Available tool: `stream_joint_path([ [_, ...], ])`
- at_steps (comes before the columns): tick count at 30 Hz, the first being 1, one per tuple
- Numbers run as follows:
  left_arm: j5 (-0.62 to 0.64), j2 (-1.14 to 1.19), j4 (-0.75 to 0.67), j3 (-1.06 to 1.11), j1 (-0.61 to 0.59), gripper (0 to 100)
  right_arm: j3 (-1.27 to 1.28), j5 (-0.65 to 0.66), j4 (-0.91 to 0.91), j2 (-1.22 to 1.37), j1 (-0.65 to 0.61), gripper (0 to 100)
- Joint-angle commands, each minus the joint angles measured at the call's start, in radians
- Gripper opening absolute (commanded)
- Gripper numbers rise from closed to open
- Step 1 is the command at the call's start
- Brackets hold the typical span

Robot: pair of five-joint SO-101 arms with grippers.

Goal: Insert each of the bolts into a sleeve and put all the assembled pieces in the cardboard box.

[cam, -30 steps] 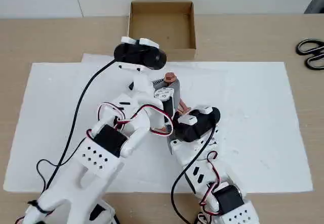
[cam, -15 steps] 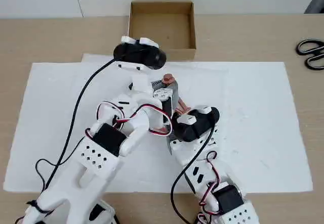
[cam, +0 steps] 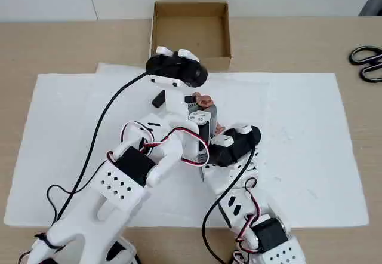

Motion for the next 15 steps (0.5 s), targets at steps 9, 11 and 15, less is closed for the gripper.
stream_joint_path([
  [9, 0.009, -0.006, 0.057, -0.013, 0.015, 0, -0.012, 0.009, -0.022, -0.018, -0.008, 0.4],
  [11, 0.009, -0.011, 0.058, -0.001, 0.015, 0, -0.012, 0.009, -0.022, -0.018, -0.008, 0.4],
  [15, 0.009, -0.011, 0.072, 0.002, 0.015, 0, -0.012, 0.009, -0.022, -0.018, -0.007, 0.4],
])
